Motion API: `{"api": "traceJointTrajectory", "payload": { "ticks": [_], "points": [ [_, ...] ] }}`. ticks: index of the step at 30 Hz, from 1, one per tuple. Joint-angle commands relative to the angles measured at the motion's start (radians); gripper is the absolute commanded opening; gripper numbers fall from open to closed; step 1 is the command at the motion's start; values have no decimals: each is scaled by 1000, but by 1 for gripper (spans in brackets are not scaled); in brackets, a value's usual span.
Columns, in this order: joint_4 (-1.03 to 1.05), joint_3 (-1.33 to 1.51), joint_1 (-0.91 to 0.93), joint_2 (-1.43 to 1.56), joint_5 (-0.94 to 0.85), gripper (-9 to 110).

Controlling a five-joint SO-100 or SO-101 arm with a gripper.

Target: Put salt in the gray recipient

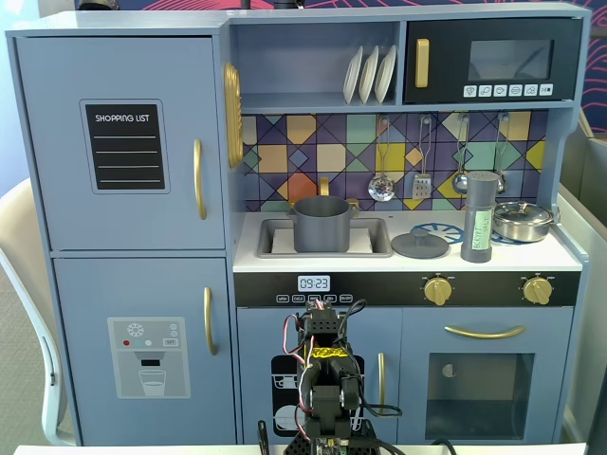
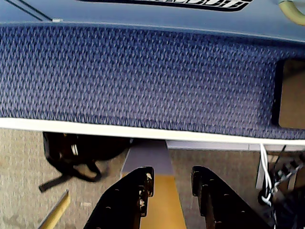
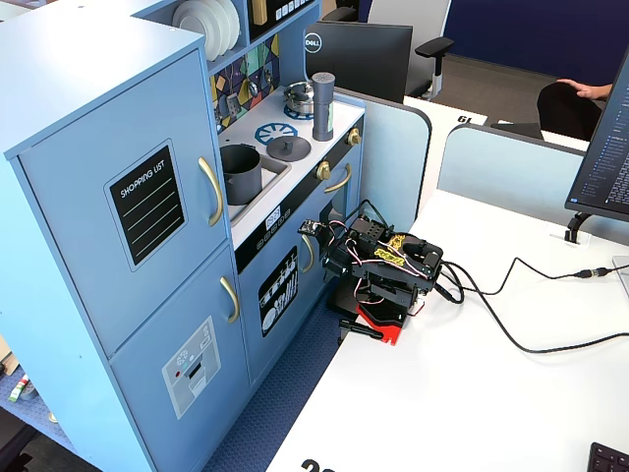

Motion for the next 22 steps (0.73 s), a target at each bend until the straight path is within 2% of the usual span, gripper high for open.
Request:
{"api": "traceJointTrajectory", "payload": {
  "ticks": [1,22],
  "points": [
    [11,-2,8,12,11,1],
    [11,-2,8,12,11,5]
  ]
}}
